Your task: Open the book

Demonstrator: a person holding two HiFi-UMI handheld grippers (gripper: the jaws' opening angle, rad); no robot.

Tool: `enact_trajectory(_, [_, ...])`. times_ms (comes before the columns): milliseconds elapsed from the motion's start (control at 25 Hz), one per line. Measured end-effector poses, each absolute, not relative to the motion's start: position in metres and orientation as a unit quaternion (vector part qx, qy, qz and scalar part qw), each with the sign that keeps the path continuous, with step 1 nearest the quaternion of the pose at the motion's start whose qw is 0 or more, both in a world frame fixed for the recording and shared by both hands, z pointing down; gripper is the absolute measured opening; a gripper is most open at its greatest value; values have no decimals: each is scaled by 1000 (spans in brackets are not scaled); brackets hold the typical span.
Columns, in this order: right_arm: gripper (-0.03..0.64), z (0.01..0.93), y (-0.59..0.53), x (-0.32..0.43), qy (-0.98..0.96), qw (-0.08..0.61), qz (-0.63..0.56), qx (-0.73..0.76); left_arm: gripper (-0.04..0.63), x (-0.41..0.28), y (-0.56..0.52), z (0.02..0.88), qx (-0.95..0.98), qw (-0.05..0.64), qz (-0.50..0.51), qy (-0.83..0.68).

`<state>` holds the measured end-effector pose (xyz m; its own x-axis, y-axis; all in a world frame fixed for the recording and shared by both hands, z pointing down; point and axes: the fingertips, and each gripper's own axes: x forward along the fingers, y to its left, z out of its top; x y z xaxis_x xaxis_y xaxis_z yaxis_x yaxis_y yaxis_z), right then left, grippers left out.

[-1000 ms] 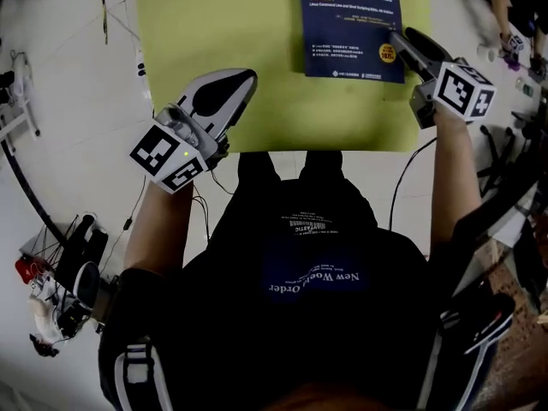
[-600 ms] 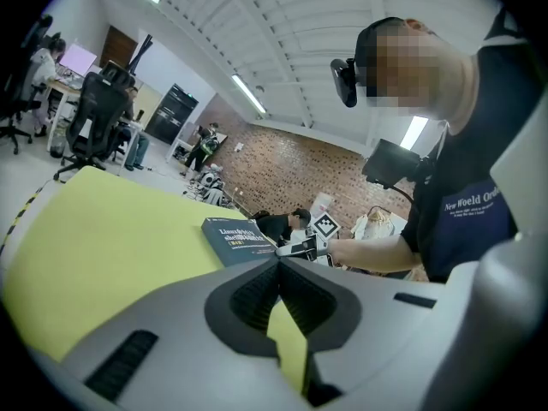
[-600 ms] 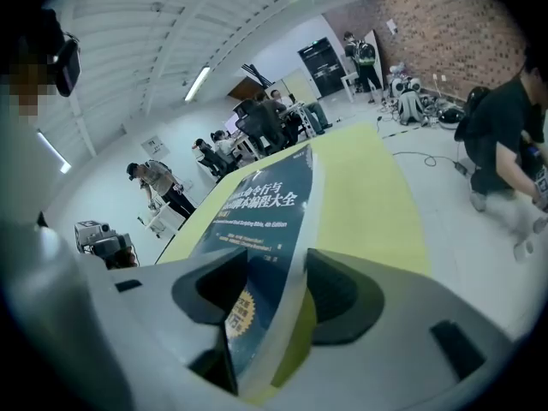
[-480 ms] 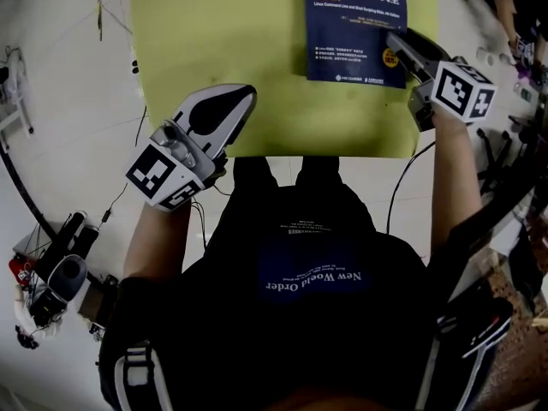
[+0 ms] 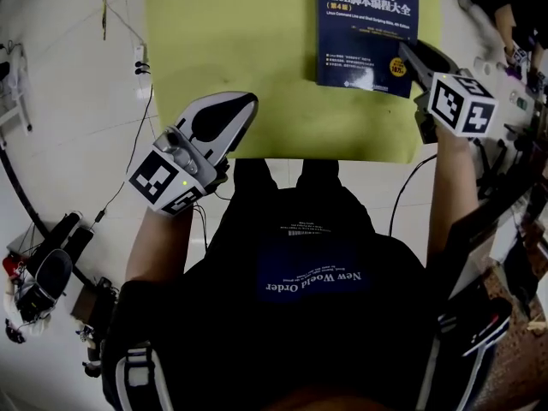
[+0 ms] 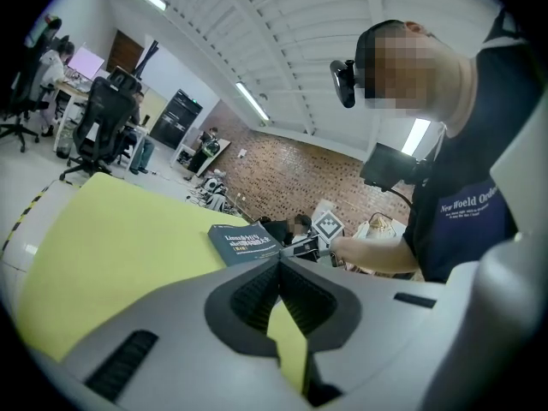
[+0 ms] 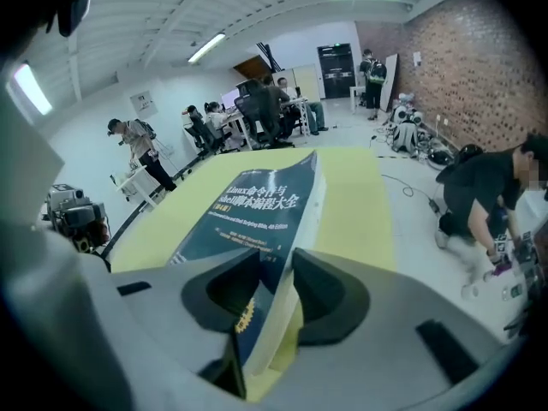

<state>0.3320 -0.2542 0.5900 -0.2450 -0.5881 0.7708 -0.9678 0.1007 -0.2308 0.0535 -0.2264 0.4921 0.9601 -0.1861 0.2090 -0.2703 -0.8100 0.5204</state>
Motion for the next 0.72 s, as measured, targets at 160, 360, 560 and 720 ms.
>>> enact_trajectory(160, [86, 568, -255, 329, -697, 192, 437, 535, 2, 42, -229, 487, 948, 285, 65, -127])
enact_trajectory(360, [100, 576, -256, 341, -674, 105, 527, 507, 2, 28, -228, 483, 946, 290, 56, -135])
enact_trajectory(560, [104, 602, -258, 350, -671, 4, 585, 456, 2, 20, -226, 480, 944, 293, 51, -141])
enact_trajectory(720, [77, 593, -256, 356, -660, -75, 614, 426, 2, 12, -226, 481, 942, 297, 47, -146])
